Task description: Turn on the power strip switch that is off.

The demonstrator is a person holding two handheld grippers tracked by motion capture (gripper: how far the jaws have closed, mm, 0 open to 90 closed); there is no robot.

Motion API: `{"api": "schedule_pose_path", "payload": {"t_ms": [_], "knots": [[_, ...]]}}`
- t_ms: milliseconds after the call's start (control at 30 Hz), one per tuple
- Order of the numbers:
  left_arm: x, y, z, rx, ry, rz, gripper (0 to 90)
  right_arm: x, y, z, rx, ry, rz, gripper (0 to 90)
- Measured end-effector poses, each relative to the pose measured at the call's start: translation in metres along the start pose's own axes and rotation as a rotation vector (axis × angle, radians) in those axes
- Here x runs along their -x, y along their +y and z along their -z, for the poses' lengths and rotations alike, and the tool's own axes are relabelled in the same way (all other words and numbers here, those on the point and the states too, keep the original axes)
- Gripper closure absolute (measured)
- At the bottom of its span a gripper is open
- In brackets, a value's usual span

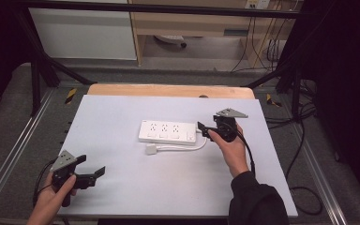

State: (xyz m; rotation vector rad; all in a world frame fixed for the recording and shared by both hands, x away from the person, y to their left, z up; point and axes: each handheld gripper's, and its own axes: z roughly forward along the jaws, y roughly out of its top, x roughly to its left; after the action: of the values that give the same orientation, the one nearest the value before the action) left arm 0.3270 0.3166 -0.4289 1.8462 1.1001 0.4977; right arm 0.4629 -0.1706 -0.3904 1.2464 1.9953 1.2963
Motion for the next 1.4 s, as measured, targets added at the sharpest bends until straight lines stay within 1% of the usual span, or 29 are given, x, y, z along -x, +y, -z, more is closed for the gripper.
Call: {"api": "schedule_pose_path", "payload": {"t_ms": [167, 433, 467, 533, 567, 600, 667, 767, 833, 933, 1067, 1167, 1200, 1367, 1400], "knots": [[0.000, 0.000, 0.000, 0.000, 0.000, -0.001, 7.0, -0.005, 0.000, -0.005, -0.001, 0.009, 0.007, 37.4], [0.000, 0.000, 0.000, 0.001, 0.000, -0.002, 7.0, -0.013, -0.002, -0.013, 0.003, 0.009, 0.014, 52.1], [0.000, 0.000, 0.000, 0.002, 0.000, -0.002, 7.0, -0.015, -0.002, -0.014, 0.006, 0.014, 0.016, 55.5], [-0.001, 0.000, 0.000, 0.000, 0.001, -0.003, 7.0, -0.016, -0.002, -0.015, 0.008, 0.015, 0.021, 56.8], [-0.001, 0.000, 0.000, 0.000, 0.001, -0.003, 7.0, -0.018, -0.003, -0.016, 0.011, 0.022, 0.025, 60.1], [-0.001, 0.000, 0.001, 0.000, 0.001, -0.003, 7.0, -0.018, -0.003, -0.016, 0.011, 0.022, 0.025, 60.1], [-0.001, 0.000, 0.001, 0.001, 0.001, -0.003, 7.0, -0.021, -0.003, -0.018, 0.015, 0.028, 0.033, 64.3], [-0.001, 0.000, 0.001, 0.001, 0.001, -0.004, 7.0, -0.023, -0.004, -0.019, 0.018, 0.030, 0.033, 66.7], [-0.001, 0.000, 0.001, 0.000, 0.000, -0.003, 7.0, -0.026, -0.005, -0.021, 0.021, 0.036, 0.044, 70.2], [-0.001, 0.000, 0.001, 0.000, 0.001, -0.003, 7.0, -0.028, -0.006, -0.022, 0.023, 0.038, 0.044, 72.0], [-0.001, 0.000, 0.001, 0.000, 0.003, -0.004, 7.0, -0.033, -0.008, -0.025, 0.026, 0.043, 0.055, 74.4], [-0.002, 0.000, 0.002, 0.003, 0.004, -0.002, 6.8, -0.037, -0.011, -0.028, 0.031, 0.044, 0.065, 78.7], [-0.002, 0.000, 0.002, 0.002, 0.004, -0.001, 6.8, -0.037, -0.011, -0.028, 0.031, 0.044, 0.065, 78.7], [-0.001, 0.000, 0.001, 0.001, 0.004, -0.005, 6.8, -0.044, -0.017, -0.033, 0.031, 0.065, 0.071, 85.8], [-0.001, 0.000, 0.002, 0.001, 0.004, -0.005, 6.8, -0.044, -0.017, -0.033, 0.031, 0.065, 0.071, 85.8]]}}
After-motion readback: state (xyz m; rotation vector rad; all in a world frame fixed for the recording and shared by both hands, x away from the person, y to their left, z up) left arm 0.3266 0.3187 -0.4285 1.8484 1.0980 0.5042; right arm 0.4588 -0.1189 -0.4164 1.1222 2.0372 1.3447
